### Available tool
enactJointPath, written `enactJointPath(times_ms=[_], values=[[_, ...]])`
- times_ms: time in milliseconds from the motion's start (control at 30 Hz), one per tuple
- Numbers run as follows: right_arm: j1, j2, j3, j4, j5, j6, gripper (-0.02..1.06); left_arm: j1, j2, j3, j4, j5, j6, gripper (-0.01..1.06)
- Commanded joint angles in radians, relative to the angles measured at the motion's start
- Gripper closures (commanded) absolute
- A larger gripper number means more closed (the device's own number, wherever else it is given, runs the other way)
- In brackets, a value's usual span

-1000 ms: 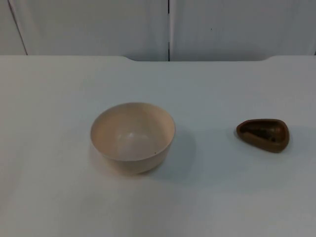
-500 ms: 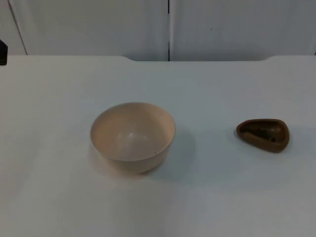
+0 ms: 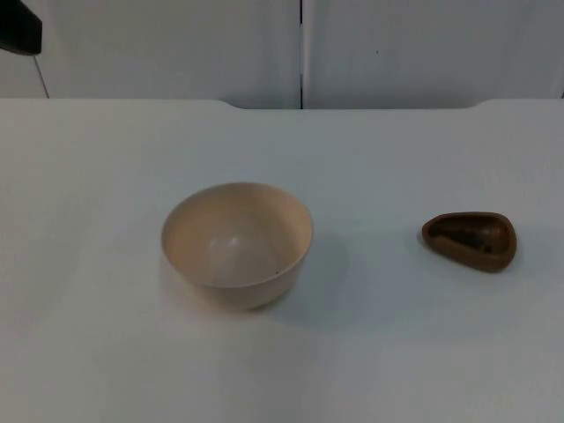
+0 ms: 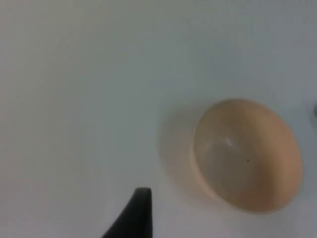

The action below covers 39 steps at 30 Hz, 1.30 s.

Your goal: Pick up the bowl with the left hand and pour the coffee beans from the cup into the bowl with the right hand.

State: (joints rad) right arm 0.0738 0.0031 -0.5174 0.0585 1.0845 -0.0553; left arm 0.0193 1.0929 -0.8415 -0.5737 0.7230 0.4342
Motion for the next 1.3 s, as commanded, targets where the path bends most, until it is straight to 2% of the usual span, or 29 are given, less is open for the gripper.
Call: enactJointPath(times_ms=[0,200,733,867,1133,1267], values=[[-0.006,-0.003,0.003,-0.001,-0.005,-0.005,-0.01,-0.005,0.018,-0.019,-0.019,0.006,0.006,0.03],[-0.006,-0.003,0.003,-0.001,-0.005,-0.005,-0.01,-0.078,0.127,-0.061,-0.012,-0.004,-0.002,0.03],[-0.006,-0.003,0.003,-0.001,-0.005,-0.005,-0.01,-0.126,0.391,-0.078,-0.009,-0.087,-0.049,0.03],[-0.006,-0.003,0.003,-0.001,-0.005,-0.005,-0.01,-0.126,0.439,-0.103,-0.004,-0.073,-0.061,0.03],[-0.006,-0.003,0.003,-0.001,-0.005,-0.005,-0.01,-0.126,0.554,-0.22,0.103,-0.014,-0.18,0.03],[-0.006,-0.003,0.003,-0.001,-0.005,-0.005,-0.01,-0.159,0.586,-0.251,0.166,-0.003,-0.227,0.03]])
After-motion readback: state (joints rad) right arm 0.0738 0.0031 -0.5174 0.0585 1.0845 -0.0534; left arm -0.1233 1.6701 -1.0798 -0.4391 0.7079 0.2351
